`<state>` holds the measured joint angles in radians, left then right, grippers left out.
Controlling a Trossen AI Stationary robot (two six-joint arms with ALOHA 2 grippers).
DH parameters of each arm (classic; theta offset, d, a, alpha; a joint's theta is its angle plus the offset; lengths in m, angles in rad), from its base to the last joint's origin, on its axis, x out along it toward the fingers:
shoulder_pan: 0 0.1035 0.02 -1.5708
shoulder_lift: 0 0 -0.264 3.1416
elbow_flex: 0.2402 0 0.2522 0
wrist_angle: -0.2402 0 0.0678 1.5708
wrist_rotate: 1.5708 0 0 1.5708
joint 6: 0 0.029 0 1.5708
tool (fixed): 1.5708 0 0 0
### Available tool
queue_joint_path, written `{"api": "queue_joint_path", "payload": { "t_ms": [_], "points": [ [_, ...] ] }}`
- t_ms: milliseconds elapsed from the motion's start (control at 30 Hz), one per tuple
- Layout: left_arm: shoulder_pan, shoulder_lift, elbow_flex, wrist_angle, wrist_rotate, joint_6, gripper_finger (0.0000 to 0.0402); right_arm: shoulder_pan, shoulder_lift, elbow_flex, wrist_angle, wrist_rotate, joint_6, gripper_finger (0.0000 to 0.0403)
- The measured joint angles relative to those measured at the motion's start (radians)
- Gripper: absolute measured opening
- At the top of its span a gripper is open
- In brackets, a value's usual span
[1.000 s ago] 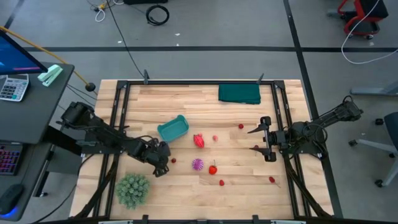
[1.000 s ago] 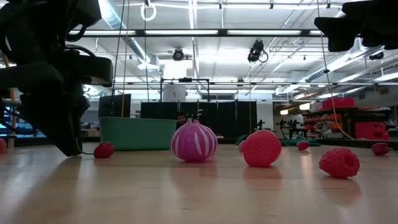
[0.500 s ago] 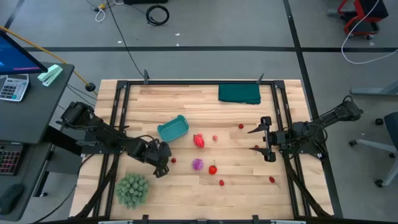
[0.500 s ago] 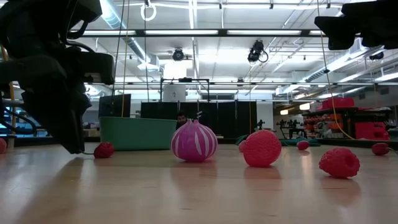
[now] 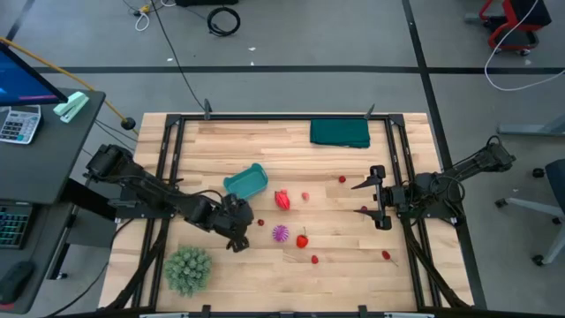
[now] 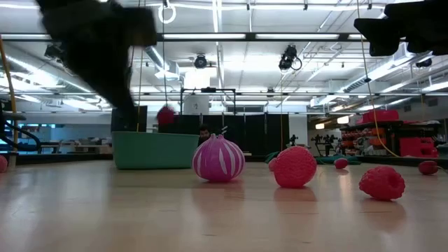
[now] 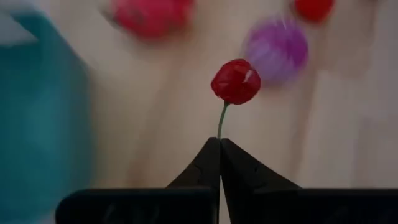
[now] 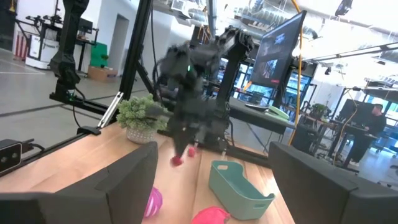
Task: Pick and placing Produce into tupperware
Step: Put the red cherry into the blue bin
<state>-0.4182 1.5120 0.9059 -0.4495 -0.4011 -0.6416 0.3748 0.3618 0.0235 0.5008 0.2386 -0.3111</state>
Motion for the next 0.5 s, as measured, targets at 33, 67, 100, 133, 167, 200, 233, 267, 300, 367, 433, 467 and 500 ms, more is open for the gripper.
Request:
{"api": "queue_joint_path", "payload": {
  "t_ms": [33, 67, 100, 133, 167, 200, 233, 267, 300, 367, 433, 467, 500],
  "points": [
    [0.008, 0.000, 0.047, -0.070, -0.050, 0.013, 0.0008, 0.000, 0.000, 0.000, 0.000, 0.000, 0.000, 0.0316],
    [0.019, 0.000, 0.091, -0.147, -0.105, 0.018, 0.0007, 0.000, 0.000, 0.000, 0.000, 0.000, 0.000, 0.0316],
    [0.032, 0.000, 0.134, -0.230, -0.161, 0.016, 0.0006, 0.000, 0.000, 0.000, 0.000, 0.000, 0.000, 0.0316],
    [0.047, 0.000, 0.174, -0.312, -0.208, 0.007, 0.0005, 0.000, 0.000, 0.000, 0.000, 0.000, 0.000, 0.0316],
    [0.064, 0.000, 0.214, -0.391, -0.248, -0.006, 0.0005, 0.000, 0.000, 0.000, 0.000, 0.000, 0.000, 0.0316],
    [0.084, -0.001, 0.248, -0.461, -0.268, -0.011, 0.0005, 0.000, 0.000, 0.000, 0.000, 0.000, 0.000, 0.0316],
    [0.108, -0.002, 0.276, -0.518, -0.272, -0.014, 0.0006, 0.000, 0.000, 0.000, 0.000, 0.000, 0.000, 0.0316],
    [0.134, -0.002, 0.295, -0.565, -0.264, -0.020, 0.0006, 0.000, 0.000, 0.000, 0.000, 0.000, 0.000, 0.0316],
    [0.161, -0.002, 0.304, -0.594, -0.240, -0.025, 0.0006, 0.000, 0.000, 0.000, 0.000, 0.000, 0.000, 0.0316],
    [0.221, -0.001, 0.303, -0.624, -0.154, -0.027, 0.0005, 0.000, 0.000, 0.000, 0.000, 0.000, 0.000, 0.0316],
    [0.281, -0.001, 0.281, -0.630, -0.056, -0.012, 0.0004, 0.000, 0.000, 0.000, 0.000, 0.000, 0.000, 0.0316],
    [0.308, -0.001, 0.261, -0.622, -0.015, -0.004, 0.0004, 0.000, 0.000, 0.000, 0.000, 0.000, 0.000, 0.0316],
    [0.333, 0.003, 0.239, -0.608, 0.014, 0.004, 0.0005, 0.000, 0.000, 0.000, 0.000, 0.000, 0.000, 0.0316]
  ]
}}
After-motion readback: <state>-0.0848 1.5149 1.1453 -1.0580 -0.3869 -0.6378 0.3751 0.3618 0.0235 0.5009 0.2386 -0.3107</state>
